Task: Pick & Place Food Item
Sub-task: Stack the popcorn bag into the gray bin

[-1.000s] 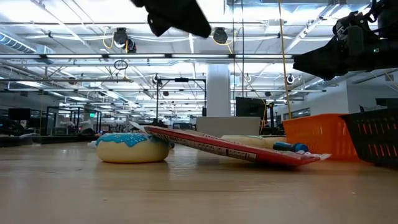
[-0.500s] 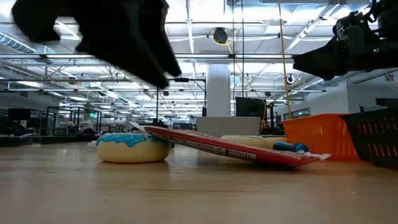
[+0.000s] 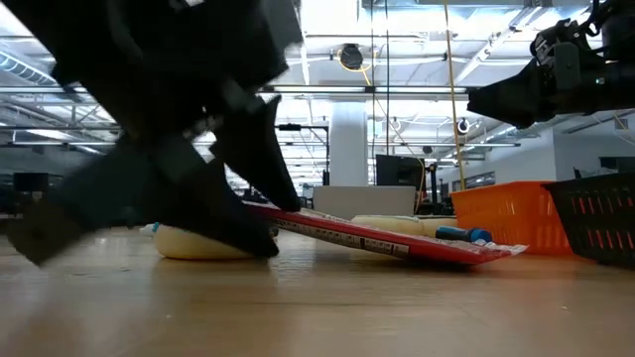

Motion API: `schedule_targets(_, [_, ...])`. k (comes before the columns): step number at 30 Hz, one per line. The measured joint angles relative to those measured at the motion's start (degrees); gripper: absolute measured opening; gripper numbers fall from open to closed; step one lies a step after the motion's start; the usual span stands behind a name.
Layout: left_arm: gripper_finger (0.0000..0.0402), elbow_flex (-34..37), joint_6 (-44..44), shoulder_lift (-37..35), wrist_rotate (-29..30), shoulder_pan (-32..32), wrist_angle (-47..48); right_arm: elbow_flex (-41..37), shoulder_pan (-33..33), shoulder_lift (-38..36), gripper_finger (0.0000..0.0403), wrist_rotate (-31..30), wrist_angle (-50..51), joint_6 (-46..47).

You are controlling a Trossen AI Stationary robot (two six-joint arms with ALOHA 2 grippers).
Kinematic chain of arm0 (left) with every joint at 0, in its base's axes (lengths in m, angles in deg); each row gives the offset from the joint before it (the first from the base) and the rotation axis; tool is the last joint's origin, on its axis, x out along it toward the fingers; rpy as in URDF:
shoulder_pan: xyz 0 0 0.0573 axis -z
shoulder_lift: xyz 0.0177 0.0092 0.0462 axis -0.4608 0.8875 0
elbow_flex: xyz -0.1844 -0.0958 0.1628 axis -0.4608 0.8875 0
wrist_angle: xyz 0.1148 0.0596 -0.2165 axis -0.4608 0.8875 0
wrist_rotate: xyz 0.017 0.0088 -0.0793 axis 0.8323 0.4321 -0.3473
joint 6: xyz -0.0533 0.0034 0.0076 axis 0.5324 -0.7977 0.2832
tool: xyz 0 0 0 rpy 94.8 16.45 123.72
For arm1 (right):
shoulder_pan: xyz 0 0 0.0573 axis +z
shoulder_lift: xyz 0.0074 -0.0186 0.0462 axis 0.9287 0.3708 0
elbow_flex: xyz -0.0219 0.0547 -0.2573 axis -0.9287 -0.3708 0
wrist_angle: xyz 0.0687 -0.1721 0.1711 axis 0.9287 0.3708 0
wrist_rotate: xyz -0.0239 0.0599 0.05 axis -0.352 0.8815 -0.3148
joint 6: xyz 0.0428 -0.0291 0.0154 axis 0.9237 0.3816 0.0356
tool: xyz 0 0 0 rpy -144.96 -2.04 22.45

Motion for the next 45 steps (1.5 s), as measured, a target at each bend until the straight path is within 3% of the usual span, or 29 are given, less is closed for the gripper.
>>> schedule_targets(7, [0.0162,0.00,0.58,0.41,0.84,-1.61,0.14,0.00,0.00,-0.02,0.0210,0.00,0.00,-0.02])
schedule_targets(17, [0.0016,-0.11,0.38,-0.77,1.60,-1.51,0.09,0.00,0.02,-0.02,0.0210,0.00,0.00,-0.02])
schedule_targets(22, [0.0034,-0.09,-0.53,-3.11,6.52,-1.82,0.75,0.00,0.00,-0.02,0.0210,0.00,0.00,0.00])
schedule_targets(28, [0.0014,-0.11,-2.06,-11.32,7.49,-4.32,-0.13,0.00,0.00,0.00,0.0210,0.01,0.00,-0.02])
schedule_targets(34, [0.0030,-0.11,-1.75,-20.73,8.18,-8.93,-0.37,0.00,0.01,0.02,0.0210,0.00,0.00,-0.01])
schedule_targets(39, [0.0020,-0.11,-8.74,-26.52,8.06,-14.29,-1.34,0.00,0.00,0.04,0.0210,0.00,0.00,-0.02])
schedule_targets(45, [0.0019,-0.15,-23.11,-28.97,5.75,-23.34,-6.01,0.00,0.01,0.04,0.0210,0.01,0.01,-0.02])
